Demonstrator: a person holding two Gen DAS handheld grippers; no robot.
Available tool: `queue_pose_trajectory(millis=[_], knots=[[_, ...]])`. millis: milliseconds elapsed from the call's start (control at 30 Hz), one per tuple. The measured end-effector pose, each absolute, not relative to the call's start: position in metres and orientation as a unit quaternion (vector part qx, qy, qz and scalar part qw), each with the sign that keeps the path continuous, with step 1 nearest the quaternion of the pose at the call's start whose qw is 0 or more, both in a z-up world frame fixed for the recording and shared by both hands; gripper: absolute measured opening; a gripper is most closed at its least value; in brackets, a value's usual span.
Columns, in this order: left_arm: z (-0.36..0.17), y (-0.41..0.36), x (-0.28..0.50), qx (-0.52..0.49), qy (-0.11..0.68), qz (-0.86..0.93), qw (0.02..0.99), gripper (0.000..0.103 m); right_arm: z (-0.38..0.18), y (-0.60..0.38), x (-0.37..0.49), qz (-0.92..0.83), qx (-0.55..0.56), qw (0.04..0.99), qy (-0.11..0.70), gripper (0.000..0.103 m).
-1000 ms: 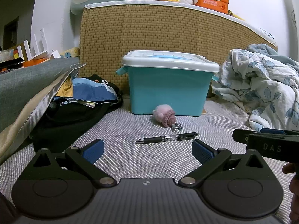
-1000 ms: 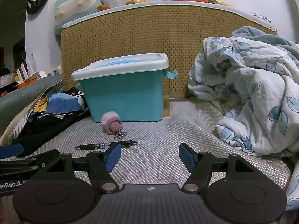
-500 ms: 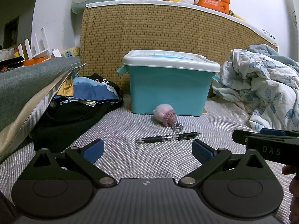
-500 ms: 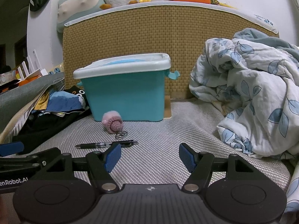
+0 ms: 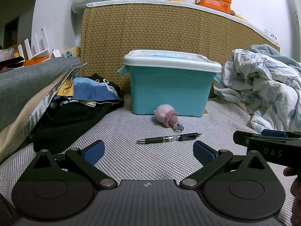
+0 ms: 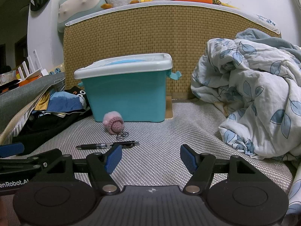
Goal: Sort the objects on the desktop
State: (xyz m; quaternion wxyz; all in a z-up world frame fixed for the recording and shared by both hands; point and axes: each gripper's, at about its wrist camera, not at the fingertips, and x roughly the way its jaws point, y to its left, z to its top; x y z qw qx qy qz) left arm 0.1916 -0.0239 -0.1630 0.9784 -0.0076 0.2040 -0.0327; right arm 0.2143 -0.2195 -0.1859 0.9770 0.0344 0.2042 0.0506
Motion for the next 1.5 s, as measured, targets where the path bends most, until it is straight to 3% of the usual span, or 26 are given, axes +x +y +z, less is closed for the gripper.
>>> queue_pose_trajectory(millis=[1167, 1367, 1500], knots=[[-0.1631, -0.0224, 0.1909, -0.01, 0.202, -0.034, 0.979, 0.103, -0.1845, -0.2177, 0.2127, 0.053, 0.034, 0.977, 0.205, 0.072], [-0.1631, -0.0217, 0.1915, -0.011, 0.202, -0.032, 0.979, 0.103, -0.1839, -0.216, 0.2109, 0.063, 0.04, 0.978, 0.195, 0.084], [-0.1632, -0.0205, 0.1921, -0.013, 0.201, -0.029, 0.979, 0.103, -0.184, -0.2128, 0.2107, 0.064, 0.035, 0.979, 0.193, 0.085]])
